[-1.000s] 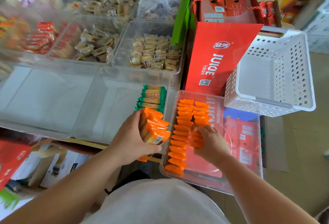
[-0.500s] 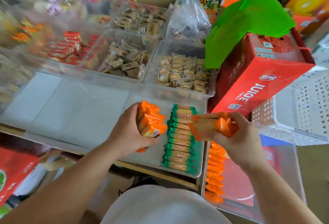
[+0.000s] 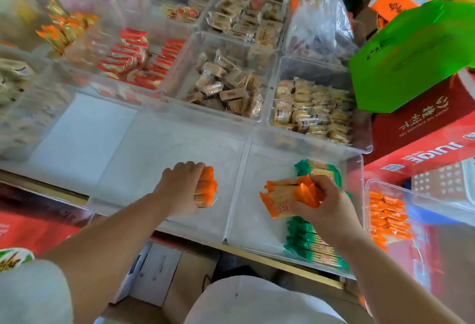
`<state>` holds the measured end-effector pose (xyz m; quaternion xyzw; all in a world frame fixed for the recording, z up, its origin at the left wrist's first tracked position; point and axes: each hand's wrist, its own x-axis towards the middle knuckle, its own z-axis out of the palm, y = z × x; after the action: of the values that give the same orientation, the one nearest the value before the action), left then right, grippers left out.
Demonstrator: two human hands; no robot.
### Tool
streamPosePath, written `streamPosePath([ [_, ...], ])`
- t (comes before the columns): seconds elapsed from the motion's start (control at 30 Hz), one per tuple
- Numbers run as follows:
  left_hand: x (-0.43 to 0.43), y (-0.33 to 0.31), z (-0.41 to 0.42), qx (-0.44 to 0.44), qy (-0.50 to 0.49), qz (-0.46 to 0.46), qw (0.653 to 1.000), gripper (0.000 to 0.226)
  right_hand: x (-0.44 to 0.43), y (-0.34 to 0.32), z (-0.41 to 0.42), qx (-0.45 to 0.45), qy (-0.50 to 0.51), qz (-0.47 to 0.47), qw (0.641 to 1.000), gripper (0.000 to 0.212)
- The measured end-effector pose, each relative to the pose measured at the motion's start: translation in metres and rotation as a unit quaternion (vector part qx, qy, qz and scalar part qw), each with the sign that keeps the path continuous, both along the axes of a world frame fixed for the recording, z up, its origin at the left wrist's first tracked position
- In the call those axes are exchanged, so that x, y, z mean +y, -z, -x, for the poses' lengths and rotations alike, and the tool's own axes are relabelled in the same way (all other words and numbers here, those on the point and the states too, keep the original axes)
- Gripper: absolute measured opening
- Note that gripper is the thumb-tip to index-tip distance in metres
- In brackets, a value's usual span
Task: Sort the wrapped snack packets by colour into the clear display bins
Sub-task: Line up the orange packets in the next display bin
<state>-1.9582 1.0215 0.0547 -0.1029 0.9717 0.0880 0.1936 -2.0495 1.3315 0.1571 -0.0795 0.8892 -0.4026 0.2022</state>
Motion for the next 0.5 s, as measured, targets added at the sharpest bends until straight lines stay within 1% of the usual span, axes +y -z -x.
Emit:
streamPosePath([
  [0.03, 0.002, 0.01, 0.002, -0.02, 0.056, 0.026, 0.998, 0.097, -0.004, -0.002, -0.001, -0.003, 0.001, -0.003, 1.0, 0.054],
  [0.1, 0.006, 0.023, 0.008, -0.019, 0.136, 0.06, 0.989, 0.097, -0.009, -0.004, -0.002, -0.006, 0.004, -0.015, 1.0, 0.054],
  [0.2, 0.015, 0.035, 0.016, -0.026, 0.185, 0.076, 0.979, 0.093, -0.013, -0.004, -0.003, -0.014, 0.015, -0.022, 1.0, 0.051],
  [0.3, 0.02, 0.047, 0.016, -0.057, 0.15, 0.048, 0.986, 0.097, -0.017, -0.005, -0.004, -0.019, 0.018, -0.025, 0.999, 0.047],
  [0.43, 0.02, 0.051, 0.011, -0.08, 0.115, -0.038, 0.989, 0.113, -0.018, -0.006, -0.003, -0.022, 0.018, -0.03, 0.999, 0.046],
  [0.5, 0.019, 0.046, 0.009, -0.089, 0.092, -0.091, 0.988, 0.118, -0.019, -0.006, -0.002, -0.029, 0.019, -0.031, 0.999, 0.048],
])
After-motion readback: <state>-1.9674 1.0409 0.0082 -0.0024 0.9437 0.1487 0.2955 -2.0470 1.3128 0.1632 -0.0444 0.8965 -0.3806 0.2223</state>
